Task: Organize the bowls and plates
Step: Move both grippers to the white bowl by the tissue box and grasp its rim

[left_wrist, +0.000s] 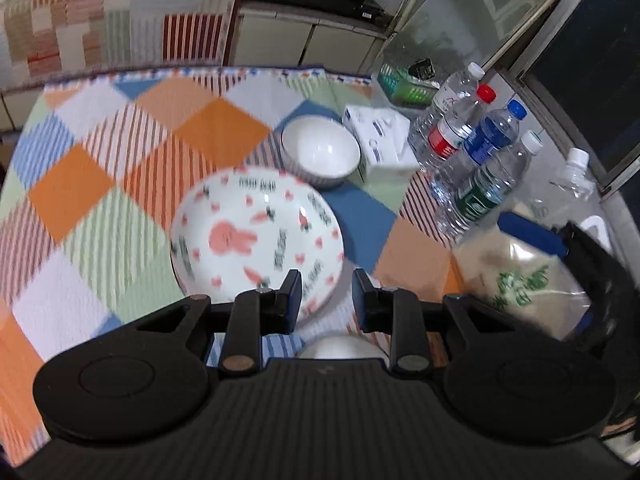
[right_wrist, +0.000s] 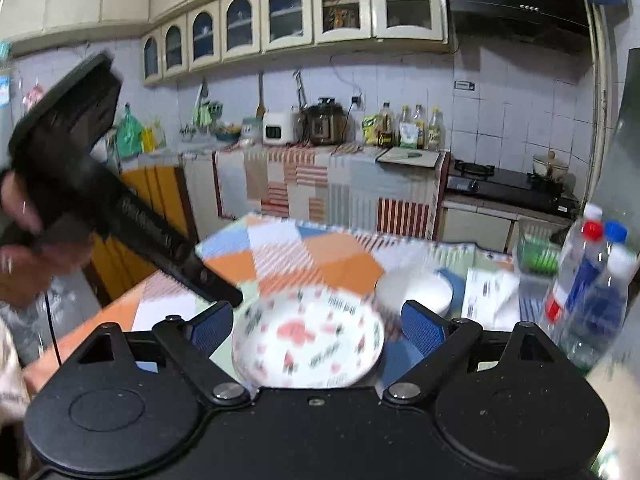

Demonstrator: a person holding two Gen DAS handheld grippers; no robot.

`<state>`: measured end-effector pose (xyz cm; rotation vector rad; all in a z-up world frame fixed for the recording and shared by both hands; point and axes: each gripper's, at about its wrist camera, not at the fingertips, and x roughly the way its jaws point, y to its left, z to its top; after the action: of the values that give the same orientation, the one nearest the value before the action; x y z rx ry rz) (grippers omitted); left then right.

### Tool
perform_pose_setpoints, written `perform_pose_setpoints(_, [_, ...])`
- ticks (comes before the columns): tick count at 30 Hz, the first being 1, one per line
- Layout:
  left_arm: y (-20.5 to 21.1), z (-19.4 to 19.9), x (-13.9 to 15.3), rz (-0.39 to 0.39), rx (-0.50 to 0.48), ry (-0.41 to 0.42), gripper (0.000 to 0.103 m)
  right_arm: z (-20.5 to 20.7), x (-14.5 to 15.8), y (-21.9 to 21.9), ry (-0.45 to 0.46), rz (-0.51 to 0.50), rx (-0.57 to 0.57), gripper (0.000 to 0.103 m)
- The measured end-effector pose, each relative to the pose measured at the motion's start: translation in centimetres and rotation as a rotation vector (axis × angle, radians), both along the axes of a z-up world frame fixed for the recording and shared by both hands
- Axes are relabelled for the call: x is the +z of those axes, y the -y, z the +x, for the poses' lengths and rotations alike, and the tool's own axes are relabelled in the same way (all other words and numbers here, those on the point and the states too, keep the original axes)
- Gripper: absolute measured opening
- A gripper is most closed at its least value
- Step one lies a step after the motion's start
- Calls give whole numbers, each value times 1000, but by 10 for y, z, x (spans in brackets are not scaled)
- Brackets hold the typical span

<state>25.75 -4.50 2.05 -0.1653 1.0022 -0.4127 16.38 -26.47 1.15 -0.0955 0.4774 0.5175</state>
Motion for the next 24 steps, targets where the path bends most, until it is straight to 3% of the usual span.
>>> perform_pose_setpoints(4, [16, 25, -2, 86, 10, 61, 27, 52, 10, 13, -134, 101, -49, 87])
perform_pose_setpoints(7, [30, 39, -6, 165, 15, 105, 27, 101, 3, 25, -321, 182, -138, 79])
perform_pose_setpoints(9, [34, 50, -10, 165, 2, 91, 28, 129, -5, 37, -455, 312, -188, 78])
perform_pose_setpoints(11, [34, 64, -16, 151, 12, 64, 29, 151, -15, 44, -543, 376, -216, 77])
perform_pose_setpoints(17, [38, 110, -43, 151, -2, 120, 30, 200, -51, 39, -584, 300, -334, 71])
perform_pose_setpoints(24, [39, 171, -89, 35, 72, 50, 30, 248, -109, 47, -554, 311, -477, 64])
